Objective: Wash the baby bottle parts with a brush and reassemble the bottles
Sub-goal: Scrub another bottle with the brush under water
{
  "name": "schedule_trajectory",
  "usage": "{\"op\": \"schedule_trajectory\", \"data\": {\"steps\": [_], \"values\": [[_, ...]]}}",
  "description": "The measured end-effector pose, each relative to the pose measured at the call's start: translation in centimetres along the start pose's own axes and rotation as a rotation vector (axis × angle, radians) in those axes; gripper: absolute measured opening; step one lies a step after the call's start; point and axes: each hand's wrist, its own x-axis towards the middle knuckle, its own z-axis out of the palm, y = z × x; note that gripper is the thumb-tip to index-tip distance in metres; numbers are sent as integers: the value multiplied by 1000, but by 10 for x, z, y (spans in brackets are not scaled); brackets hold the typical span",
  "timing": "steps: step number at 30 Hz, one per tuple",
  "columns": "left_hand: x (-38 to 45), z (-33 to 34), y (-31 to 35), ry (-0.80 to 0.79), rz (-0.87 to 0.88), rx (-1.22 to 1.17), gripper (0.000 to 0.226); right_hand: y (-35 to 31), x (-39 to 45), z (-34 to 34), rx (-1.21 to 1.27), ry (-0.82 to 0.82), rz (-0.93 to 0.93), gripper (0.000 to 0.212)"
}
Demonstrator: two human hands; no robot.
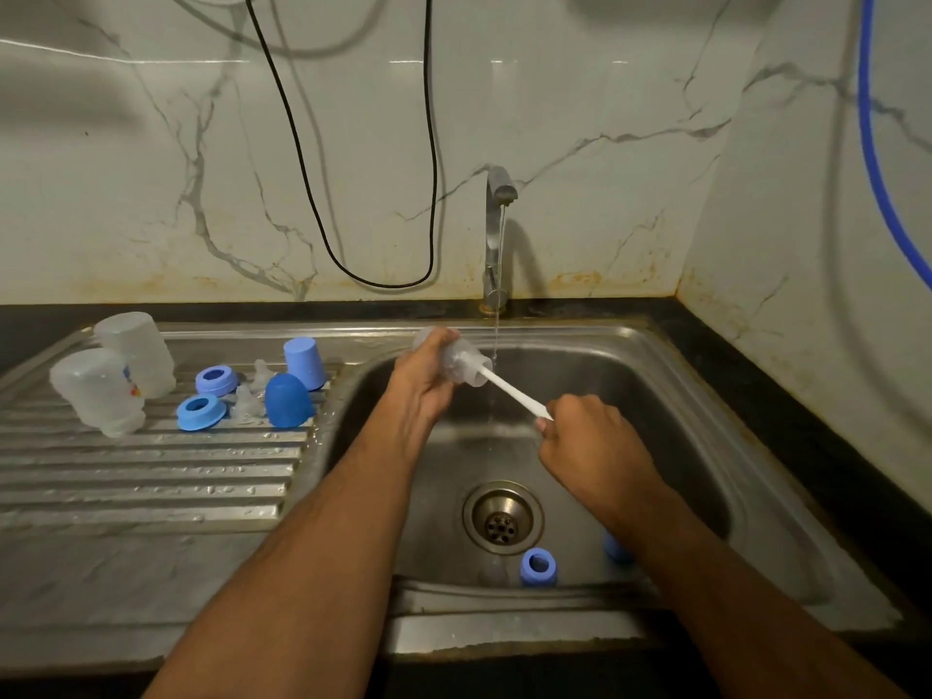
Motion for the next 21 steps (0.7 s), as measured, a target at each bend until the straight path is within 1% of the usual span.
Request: {"op": "schedule_trajectory", "data": {"steps": [2,5,7,9,11,13,16,19,21], "values": [[0,0,0,21,14,36,41,1,0,1,38,-32,-6,17],[0,-3,5,69,33,26,29,6,2,-2,232,-112,-28,21],[-1,-3,10,40,23,-29,23,11,2,-7,323,-104,-49,22],[-4,2,12,16,21,-46,19,12,1,-8,306,-19,-39,23],[-8,8,9,-2,31,-38,22,8,0,-5,214,64,-9,24],[-11,12,6,-5,49,-21,27,5,-1,-2,126,87,20,24],[-8,7,2,32,118,112,28,2,0,4,101,29,41,25],[-10,1,4,49,144,93,28,2,2,2,279,-74,18,23],[-10,1,8,39,154,55,24,4,2,-5,360,-71,-35,22]]}}
